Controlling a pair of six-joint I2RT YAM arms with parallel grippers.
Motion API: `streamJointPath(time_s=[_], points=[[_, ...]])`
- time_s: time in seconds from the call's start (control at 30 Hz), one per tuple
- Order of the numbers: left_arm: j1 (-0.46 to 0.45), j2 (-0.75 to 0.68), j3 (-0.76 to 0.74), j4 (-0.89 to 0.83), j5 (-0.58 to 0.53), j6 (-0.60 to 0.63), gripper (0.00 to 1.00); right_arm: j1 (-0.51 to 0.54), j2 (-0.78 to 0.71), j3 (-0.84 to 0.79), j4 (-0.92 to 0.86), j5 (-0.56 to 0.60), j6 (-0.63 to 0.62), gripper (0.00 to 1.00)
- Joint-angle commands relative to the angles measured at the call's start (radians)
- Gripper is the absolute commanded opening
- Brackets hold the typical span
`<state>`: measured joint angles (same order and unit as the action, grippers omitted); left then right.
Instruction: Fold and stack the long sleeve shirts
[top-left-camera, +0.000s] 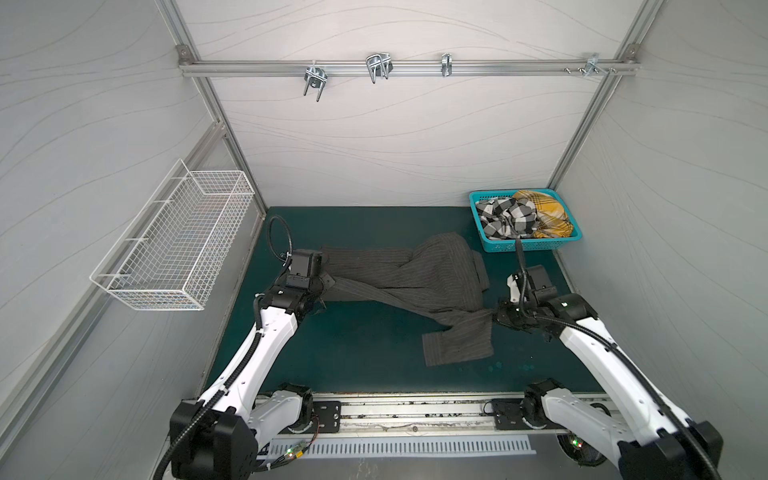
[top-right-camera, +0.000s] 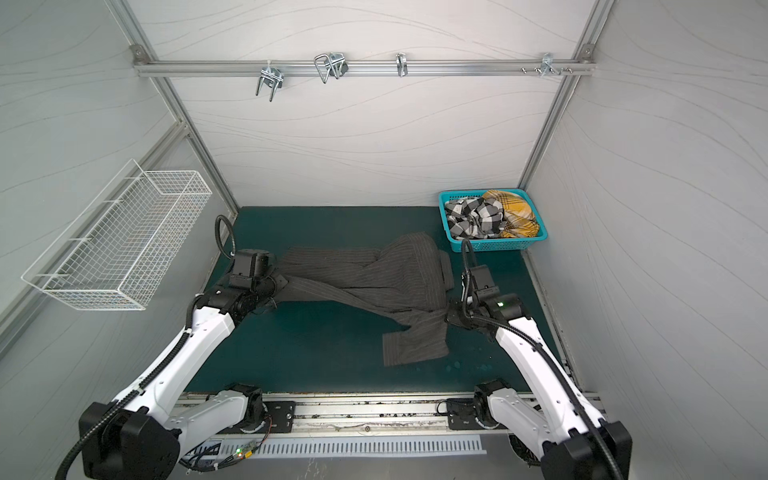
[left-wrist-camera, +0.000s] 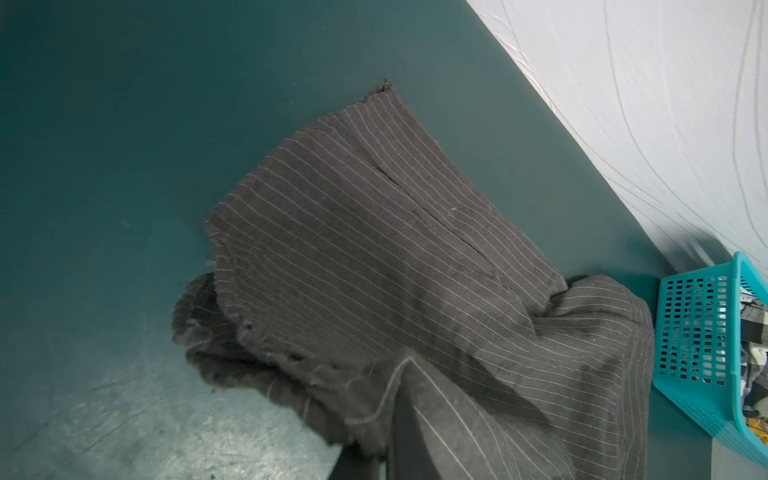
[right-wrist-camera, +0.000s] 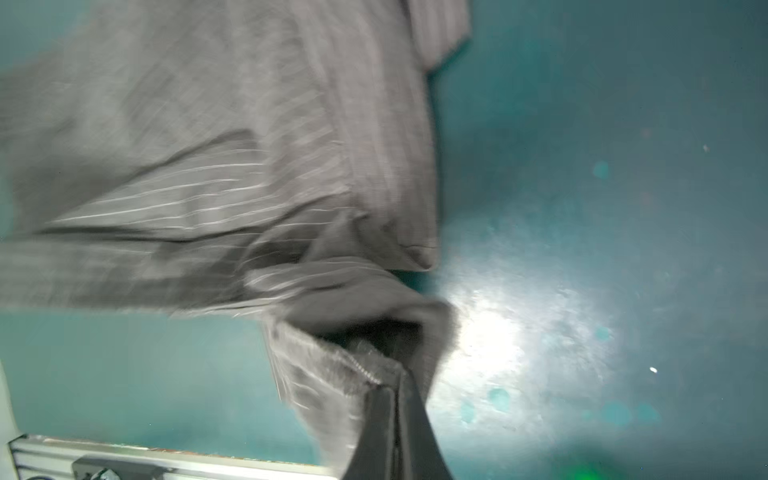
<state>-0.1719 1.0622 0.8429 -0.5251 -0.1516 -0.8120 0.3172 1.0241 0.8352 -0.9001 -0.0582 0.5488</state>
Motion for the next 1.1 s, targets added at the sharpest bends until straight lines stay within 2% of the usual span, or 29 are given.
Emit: streamJointPath(time_s=[0.0, 0.03, 0.13, 0.2, 0.3, 0.4, 0.5, 0.57, 0.6, 0.7, 0.8, 0.97, 1.07], points=[[-0.004, -0.035, -0.036, 0.022, 0.071, -0.018, 0.0, 0.057, 0.077, 0.038, -0.068, 0.01, -0.007, 0.58], [-0.01, -0.053, -0.055, 0.028, 0.093, -0.029, 0.0, 0.125, 0.073, 0.054, -0.092, 0.068, 0.008, 0.7], [-0.014, -0.107, -0.095, 0.03, 0.125, -0.049, 0.0, 0.331, 0.085, 0.103, -0.205, 0.218, 0.111, 0.91], [-0.015, -0.131, -0.103, 0.016, 0.129, -0.044, 0.0, 0.406, 0.126, 0.106, -0.272, 0.245, 0.173, 0.95], [-0.015, -0.15, -0.112, 0.0, 0.137, -0.029, 0.0, 0.486, 0.169, 0.051, -0.253, 0.218, 0.237, 0.99], [-0.015, -0.153, -0.12, -0.012, 0.144, -0.024, 0.0, 0.493, 0.22, 0.0, -0.19, 0.177, 0.255, 0.99], [-0.014, -0.153, -0.126, -0.022, 0.145, -0.024, 0.0, 0.465, 0.288, -0.003, -0.125, 0.116, 0.203, 0.96], [-0.015, -0.154, -0.13, -0.024, 0.145, -0.026, 0.0, 0.444, 0.345, 0.013, -0.095, 0.076, 0.151, 0.88], [-0.014, -0.156, -0.132, -0.023, 0.145, -0.027, 0.0, 0.435, 0.381, 0.019, -0.077, 0.048, 0.126, 0.77], [-0.014, -0.156, -0.133, -0.019, 0.145, -0.025, 0.0, 0.44, 0.445, 0.04, -0.064, 0.017, 0.089, 0.35], [-0.014, -0.144, -0.141, -0.01, 0.14, -0.017, 0.0, 0.469, 0.446, 0.064, -0.071, 0.012, 0.068, 0.0], [-0.014, -0.119, -0.154, -0.012, 0.131, -0.013, 0.0, 0.557, 0.341, 0.214, -0.189, 0.014, 0.024, 0.0], [-0.014, -0.117, -0.174, -0.015, 0.121, -0.02, 0.0, 0.54, 0.276, 0.327, -0.198, -0.053, -0.027, 0.0]])
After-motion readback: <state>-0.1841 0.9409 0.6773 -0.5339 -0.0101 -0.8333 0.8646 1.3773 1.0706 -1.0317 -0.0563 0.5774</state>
